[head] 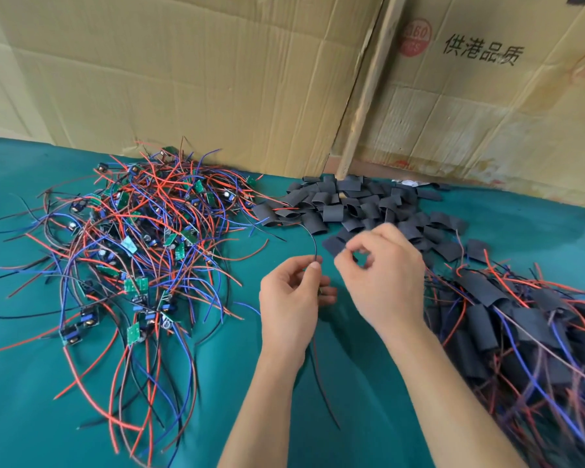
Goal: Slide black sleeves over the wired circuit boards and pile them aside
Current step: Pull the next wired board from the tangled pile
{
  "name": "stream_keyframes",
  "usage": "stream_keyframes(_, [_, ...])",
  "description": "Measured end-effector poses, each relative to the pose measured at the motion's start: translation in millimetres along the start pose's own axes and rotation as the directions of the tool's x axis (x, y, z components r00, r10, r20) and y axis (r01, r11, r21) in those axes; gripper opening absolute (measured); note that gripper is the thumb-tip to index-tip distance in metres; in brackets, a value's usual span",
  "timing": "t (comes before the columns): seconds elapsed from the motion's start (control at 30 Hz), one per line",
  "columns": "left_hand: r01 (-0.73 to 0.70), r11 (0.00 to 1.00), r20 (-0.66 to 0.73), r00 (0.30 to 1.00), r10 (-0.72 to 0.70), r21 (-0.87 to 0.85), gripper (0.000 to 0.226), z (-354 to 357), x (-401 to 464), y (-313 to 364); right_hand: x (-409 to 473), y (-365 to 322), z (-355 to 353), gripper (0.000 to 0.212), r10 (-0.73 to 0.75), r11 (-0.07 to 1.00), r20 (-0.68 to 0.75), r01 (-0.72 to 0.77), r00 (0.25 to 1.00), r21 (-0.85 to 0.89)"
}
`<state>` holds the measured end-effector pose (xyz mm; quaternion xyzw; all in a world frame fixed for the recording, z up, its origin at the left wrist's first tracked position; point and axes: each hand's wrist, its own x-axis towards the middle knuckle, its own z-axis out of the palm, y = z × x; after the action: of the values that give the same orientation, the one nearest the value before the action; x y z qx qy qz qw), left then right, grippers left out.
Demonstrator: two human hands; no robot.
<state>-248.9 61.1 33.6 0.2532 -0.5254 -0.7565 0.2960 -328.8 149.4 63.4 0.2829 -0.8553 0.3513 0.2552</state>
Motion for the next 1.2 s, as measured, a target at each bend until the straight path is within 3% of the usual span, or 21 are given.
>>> stream_keyframes(0.1, [-0.049, 0.992, -0.023, 0.998, 0.052, 0.117, 0.016, 0, 0, -3, -28, -5, -12, 0.003, 0.068, 0.956, 0.118, -0.099, 0.991, 0.278])
stream_keyframes(0.17, [-0.118, 0.957, 0.003, 0.993, 0.122, 0.264, 0.017, 0, -2, -4, -36, -7, -14, 0.011, 0.158, 0.904, 0.197, -0.222, 0.968, 0.366])
stream_keyframes(0.23, [-0.158, 0.926, 0.051, 0.987, 0.149, 0.344, 0.017, -1, -2, -3, -38, -6, -13, 0.016, 0.209, 0.862, 0.267, -0.306, 0.941, 0.405])
stream_keyframes(0.43, [-0.198, 0.885, 0.114, 0.980, 0.165, 0.421, 0.018, -1, -4, -2, -41, 0, -23, 0.021, 0.234, 0.842, 0.368, -0.377, 0.900, 0.386])
stream_keyframes(0.57, [-0.236, 0.858, 0.152, 0.971, 0.186, 0.456, 0.019, 0, -6, -5, -41, 3, -25, 0.034, 0.274, 0.746, 0.452, -0.484, 0.849, 0.458])
stream_keyframes(0.73, [-0.204, 0.902, 0.152, 0.976, 0.157, 0.380, 0.019, 1, -6, -6, -37, 12, -32, 0.029, 0.335, 0.685, 0.413, -0.520, 0.847, 0.511])
stream_keyframes(0.8, [-0.191, 0.908, 0.163, 0.977, 0.139, 0.372, 0.019, 2, -7, -8, -32, 18, -38, 0.038, 0.381, 0.630, 0.352, -0.519, 0.855, 0.578])
stream_keyframes(0.9, [-0.191, 0.899, 0.192, 0.974, 0.122, 0.394, 0.017, 2, -7, -9, -23, 23, -48, 0.032, 0.476, 0.484, 0.213, -0.456, 0.853, 0.747])
stream_keyframes(1.03, [-0.202, 0.885, 0.234, 0.966, 0.109, 0.420, 0.020, 3, -7, -8, -15, 32, -65, 0.022, 0.601, 0.312, 0.097, -0.344, 0.794, 0.886])
stream_keyframes(1.13, [-0.212, 0.873, 0.257, 0.961, 0.103, 0.440, 0.021, 3, -8, -8, -10, 31, -73, 0.021, 0.622, 0.333, 0.011, -0.277, 0.783, 0.902])
stream_keyframes(1.2, [-0.218, 0.865, 0.274, 0.957, 0.099, 0.451, 0.020, 2, -9, -7, -10, 28, -75, 0.022, 0.595, 0.413, -0.061, -0.240, 0.801, 0.879])
